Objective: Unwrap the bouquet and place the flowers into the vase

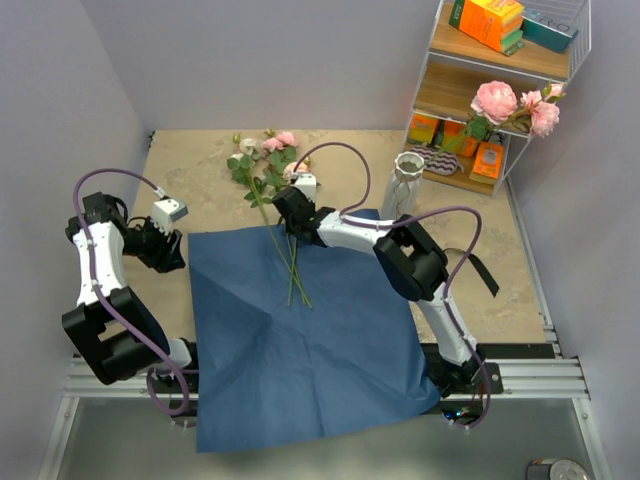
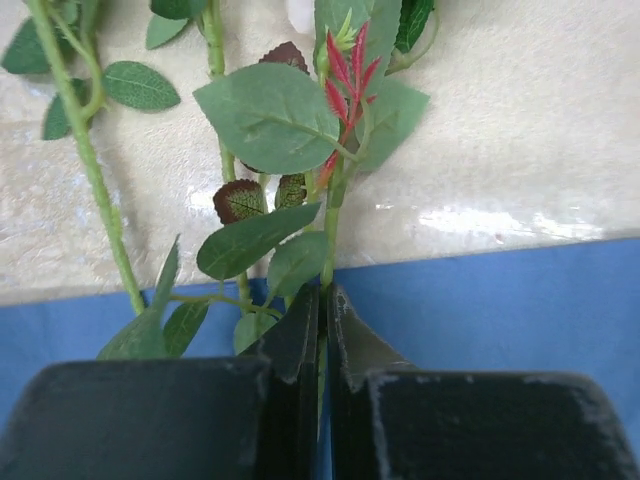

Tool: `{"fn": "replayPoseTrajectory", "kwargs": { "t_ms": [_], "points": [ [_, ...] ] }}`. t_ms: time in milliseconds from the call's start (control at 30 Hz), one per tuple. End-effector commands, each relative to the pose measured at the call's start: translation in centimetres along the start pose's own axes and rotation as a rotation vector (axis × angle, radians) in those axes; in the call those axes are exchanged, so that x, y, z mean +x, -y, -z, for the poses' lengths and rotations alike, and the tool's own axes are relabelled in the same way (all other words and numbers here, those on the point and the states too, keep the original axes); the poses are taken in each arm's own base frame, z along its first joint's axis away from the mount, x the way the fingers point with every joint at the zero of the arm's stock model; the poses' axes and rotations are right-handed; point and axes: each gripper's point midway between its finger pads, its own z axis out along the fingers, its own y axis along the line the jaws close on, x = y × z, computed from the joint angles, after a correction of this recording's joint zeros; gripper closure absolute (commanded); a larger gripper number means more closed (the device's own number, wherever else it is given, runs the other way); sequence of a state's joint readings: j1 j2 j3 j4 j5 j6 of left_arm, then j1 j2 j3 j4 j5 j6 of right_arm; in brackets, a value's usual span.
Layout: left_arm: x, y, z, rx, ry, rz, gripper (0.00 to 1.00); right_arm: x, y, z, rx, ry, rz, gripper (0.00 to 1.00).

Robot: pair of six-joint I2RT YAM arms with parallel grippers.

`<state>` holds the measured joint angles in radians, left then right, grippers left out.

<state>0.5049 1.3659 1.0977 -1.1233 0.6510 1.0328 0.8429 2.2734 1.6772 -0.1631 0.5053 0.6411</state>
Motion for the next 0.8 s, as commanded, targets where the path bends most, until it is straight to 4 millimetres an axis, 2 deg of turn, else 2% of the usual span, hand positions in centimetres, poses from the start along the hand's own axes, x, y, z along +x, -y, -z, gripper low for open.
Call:
{"fn": "replayPoseTrajectory", "kwargs": {
  "t_ms": [0, 33, 133, 167, 233, 267, 333, 367, 400, 433, 467, 500, 567, 667, 700, 767],
  "points": [
    [0.0, 0.4, -0.2, 0.024, 0.023, -0.004, 0.48, -9.3, -1.6, 5.8, -0.099, 0.183, -0.056, 1.0],
    [0.0, 0.3, -0.1, 0.024, 0.024, -0.004, 0.48, -12.2, -2.0, 8.2, -0.134, 0.239, -0.077, 1.0],
    [-0.1, 0.3, -0.2, 0.029, 0.029, -0.003, 0.48, -17.2, -2.6, 12.2, -0.193, 0.353, -0.047, 1.0],
    [-0.2, 0.3, -0.1, 0.029, 0.032, -0.004, 0.48, -19.8, -2.7, 14.8, -0.223, 0.414, -0.025, 1.0],
    [-0.3, 0.2, -0.1, 0.029, 0.033, -0.006, 0.48, -22.4, -2.7, 17.3, -0.247, 0.476, 0.02, 1.0],
    [-0.3, 0.2, -0.2, 0.031, 0.034, -0.005, 0.48, -24.8, -2.6, 19.8, -0.27, 0.528, 0.014, 1.0],
    [-0.3, 0.1, -0.2, 0.033, 0.035, -0.006, 0.48, -27.2, -1.4, 22.1, -0.237, 0.598, 0.075, 1.0],
    [-0.3, 0.1, -0.2, 0.034, 0.034, -0.004, 0.48, -28.5, -0.3, 24.5, -0.223, 0.648, 0.09, 1.0],
    [-0.4, 0.0, -0.1, 0.035, 0.036, -0.004, 0.48, -31.3, 0.4, 27.3, -0.229, 0.777, 0.055, 1.0],
    [-0.4, 0.1, -0.2, 0.039, 0.035, -0.004, 0.49, -32.7, 1.8, 29.2, -0.17, 0.869, 0.136, 1.0],
    [-0.5, 0.0, -0.1, 0.039, 0.035, -0.004, 0.49, -31.7, 3.0, 28.9, -0.13, 0.91, 0.185, 1.0],
    [-0.5, 0.0, -0.1, 0.039, 0.037, -0.006, 0.48, -35.2, 5.0, 34.7, -0.131, 1.128, 0.076, 1.0],
    [-0.6, 0.0, 0.0, 0.043, 0.038, -0.006, 0.49, -37.0, 8.3, 36.7, 0.015, 1.225, 0.108, 1.0],
    [-0.8, -0.1, 0.0, 0.047, 0.045, -0.002, 0.48, -39.6, 12.1, 38.6, 0.175, 1.307, 0.096, 1.0],
    [-0.9, -0.1, 0.0, 0.05, 0.048, -0.001, 0.49, -40.4, 13.1, 40.0, 0.202, 1.361, 0.066, 1.0],
    [-1.1, 0.0, -0.1, 0.067, 0.053, 0.008, 0.48, -41.3, 14.4, 40.1, 0.287, 1.378, 0.095, 1.0]
  ]
}}
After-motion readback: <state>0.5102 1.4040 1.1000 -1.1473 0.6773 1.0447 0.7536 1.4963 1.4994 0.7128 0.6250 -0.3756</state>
